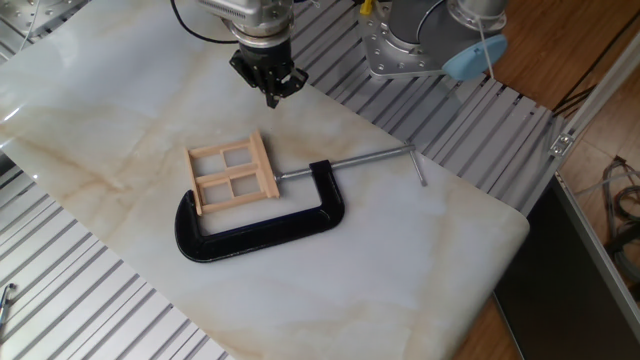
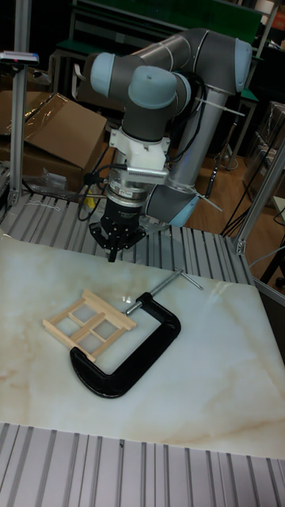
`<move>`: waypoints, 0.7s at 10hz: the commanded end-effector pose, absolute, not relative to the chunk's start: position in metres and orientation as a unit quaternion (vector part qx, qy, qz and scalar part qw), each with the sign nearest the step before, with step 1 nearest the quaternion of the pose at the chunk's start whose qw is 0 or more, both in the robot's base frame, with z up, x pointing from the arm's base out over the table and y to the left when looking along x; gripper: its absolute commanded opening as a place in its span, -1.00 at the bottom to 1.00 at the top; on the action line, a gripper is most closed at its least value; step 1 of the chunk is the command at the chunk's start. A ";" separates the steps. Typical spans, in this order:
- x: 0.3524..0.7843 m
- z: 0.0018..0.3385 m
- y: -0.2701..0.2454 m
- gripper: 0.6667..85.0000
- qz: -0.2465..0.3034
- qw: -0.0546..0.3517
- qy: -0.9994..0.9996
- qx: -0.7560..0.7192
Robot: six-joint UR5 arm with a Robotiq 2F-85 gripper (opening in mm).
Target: Close a sliding window
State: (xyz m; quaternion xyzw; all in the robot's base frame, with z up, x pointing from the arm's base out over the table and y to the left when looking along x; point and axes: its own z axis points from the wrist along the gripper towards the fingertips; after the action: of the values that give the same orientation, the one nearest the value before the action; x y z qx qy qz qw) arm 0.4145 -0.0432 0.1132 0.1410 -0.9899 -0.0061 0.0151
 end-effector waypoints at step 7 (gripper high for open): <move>0.458 0.047 -0.059 -1.00 0.006 -0.015 -0.963 0.268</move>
State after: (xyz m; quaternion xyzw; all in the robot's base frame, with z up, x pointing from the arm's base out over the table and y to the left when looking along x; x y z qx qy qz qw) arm 0.4476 -0.0525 0.0656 0.2362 -0.9717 -0.0006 -0.0048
